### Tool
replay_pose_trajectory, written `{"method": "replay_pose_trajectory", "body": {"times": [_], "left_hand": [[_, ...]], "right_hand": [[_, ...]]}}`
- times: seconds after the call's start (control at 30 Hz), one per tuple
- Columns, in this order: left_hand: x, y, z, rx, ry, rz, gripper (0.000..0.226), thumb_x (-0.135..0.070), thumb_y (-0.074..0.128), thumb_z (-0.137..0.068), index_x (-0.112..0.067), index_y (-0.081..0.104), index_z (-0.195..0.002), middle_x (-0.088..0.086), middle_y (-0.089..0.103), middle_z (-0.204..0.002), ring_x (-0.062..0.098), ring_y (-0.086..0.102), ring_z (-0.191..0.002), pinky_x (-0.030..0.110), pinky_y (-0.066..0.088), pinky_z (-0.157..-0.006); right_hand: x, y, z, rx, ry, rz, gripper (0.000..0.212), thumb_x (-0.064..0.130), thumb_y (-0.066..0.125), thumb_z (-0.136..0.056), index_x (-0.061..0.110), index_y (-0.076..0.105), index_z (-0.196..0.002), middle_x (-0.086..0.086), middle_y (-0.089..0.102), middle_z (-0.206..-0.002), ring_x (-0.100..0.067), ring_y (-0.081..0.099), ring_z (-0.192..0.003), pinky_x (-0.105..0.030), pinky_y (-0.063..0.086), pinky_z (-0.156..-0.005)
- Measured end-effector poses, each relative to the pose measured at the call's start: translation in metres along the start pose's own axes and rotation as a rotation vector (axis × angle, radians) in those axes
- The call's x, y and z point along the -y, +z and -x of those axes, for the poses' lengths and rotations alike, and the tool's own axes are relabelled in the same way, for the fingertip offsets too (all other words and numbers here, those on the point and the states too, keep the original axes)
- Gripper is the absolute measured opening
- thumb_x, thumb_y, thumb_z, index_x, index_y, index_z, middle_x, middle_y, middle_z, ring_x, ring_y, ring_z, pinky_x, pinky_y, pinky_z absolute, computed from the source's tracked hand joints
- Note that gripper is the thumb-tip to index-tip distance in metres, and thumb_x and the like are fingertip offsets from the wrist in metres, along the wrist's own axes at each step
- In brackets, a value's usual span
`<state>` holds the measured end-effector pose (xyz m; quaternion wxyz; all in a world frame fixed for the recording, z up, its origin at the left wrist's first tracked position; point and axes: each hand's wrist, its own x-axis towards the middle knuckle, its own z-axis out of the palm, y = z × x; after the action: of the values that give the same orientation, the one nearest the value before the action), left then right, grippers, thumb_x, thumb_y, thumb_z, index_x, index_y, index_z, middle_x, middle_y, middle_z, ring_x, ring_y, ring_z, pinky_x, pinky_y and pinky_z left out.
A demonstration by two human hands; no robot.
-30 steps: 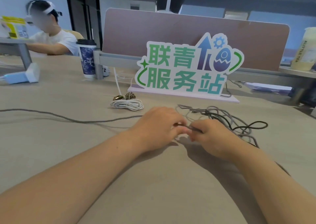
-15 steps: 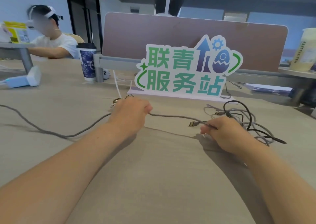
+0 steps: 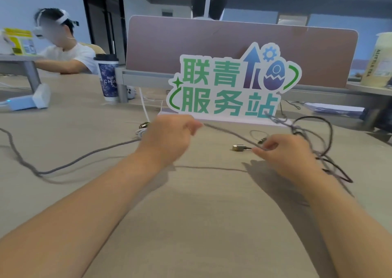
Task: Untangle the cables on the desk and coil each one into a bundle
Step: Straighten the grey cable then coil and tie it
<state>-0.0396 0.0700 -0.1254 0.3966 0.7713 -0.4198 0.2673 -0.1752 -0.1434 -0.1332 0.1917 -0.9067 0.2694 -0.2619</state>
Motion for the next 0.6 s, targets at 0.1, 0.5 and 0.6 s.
{"method": "replay_pose_trajectory", "body": {"times": [0.1, 0.5, 0.6], "left_hand": [[0.030, -0.018, -0.006, 0.000, -0.198, -0.163, 0.030, -0.024, 0.050, -0.093, -0.013, 0.067, -0.070, 0.002, 0.059, -0.065, 0.026, 0.053, -0.069, 0.031, 0.035, -0.062], [-0.027, 0.029, 0.025, 0.503, -0.051, -0.043, 0.043, -0.058, 0.040, -0.089, -0.027, 0.066, -0.076, -0.007, 0.067, -0.077, 0.014, 0.058, -0.076, 0.036, 0.048, -0.072], [-0.028, 0.030, 0.024, 0.565, -0.061, 0.011, 0.043, -0.060, 0.045, -0.088, -0.028, 0.062, -0.064, -0.006, 0.065, -0.066, 0.009, 0.056, -0.066, 0.034, 0.048, -0.066]], "right_hand": [[-0.026, -0.011, -0.002, -0.021, 0.136, 0.103, 0.027, 0.044, 0.063, -0.084, 0.018, 0.068, -0.078, 0.001, 0.061, -0.072, -0.022, 0.053, -0.076, -0.031, 0.041, -0.065], [0.037, 0.035, 0.008, 0.233, -0.197, 0.244, 0.018, 0.018, 0.046, -0.095, 0.020, 0.060, -0.107, -0.002, 0.061, -0.122, -0.025, 0.056, -0.112, -0.032, 0.044, -0.087], [0.037, 0.033, 0.007, 0.247, -0.204, 0.291, 0.013, 0.023, 0.048, -0.095, 0.023, 0.059, -0.101, -0.003, 0.062, -0.115, -0.025, 0.057, -0.108, -0.029, 0.042, -0.079]]}}
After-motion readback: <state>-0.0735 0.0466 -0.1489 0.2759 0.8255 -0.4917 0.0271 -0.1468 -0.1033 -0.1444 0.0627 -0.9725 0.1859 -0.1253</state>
